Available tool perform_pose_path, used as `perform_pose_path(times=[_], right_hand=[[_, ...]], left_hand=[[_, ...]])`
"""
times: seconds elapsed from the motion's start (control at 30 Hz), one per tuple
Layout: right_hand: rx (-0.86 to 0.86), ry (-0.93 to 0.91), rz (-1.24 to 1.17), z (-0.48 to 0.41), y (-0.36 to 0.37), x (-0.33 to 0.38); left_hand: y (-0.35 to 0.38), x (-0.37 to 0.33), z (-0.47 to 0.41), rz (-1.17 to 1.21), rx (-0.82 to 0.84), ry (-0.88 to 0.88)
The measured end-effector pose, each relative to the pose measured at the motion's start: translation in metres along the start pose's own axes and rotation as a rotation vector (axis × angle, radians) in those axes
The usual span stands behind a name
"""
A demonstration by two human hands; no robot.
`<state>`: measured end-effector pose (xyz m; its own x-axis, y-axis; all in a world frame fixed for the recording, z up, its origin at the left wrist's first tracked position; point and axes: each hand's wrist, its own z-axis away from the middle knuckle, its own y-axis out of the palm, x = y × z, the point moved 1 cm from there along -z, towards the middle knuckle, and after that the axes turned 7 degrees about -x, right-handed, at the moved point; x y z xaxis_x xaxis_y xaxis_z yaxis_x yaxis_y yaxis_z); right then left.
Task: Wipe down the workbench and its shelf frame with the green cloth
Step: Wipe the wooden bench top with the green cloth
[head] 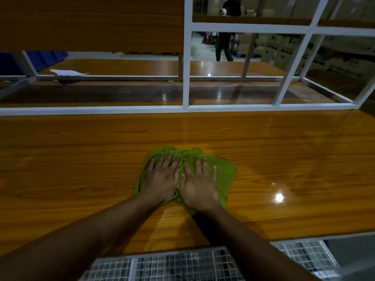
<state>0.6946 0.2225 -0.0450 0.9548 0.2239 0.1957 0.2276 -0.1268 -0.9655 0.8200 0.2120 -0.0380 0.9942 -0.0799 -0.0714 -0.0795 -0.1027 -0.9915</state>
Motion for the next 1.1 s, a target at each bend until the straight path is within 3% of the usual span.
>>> perform_pose_path(times=[0.3,0.63,0.93,1.1], right_hand=[[0.057,0.058,0.062,-0.027,0.013,0.059],[0.07,-0.146,0.034,0.014,0.036,0.194],[0.113,-0.255,-0.011,0.093,0.015,0.18],[0.108,-0.222,0.042,0.087,0.008,0.146]], left_hand=[[-0.002,0.063,-0.004,0.076,-0.007,-0.067],[-0.017,0.186,0.101,-0.088,-0.04,-0.158],[-0.027,0.152,0.176,0.004,-0.03,-0.22],[-0.025,0.131,0.159,0.033,-0.016,-0.158]])
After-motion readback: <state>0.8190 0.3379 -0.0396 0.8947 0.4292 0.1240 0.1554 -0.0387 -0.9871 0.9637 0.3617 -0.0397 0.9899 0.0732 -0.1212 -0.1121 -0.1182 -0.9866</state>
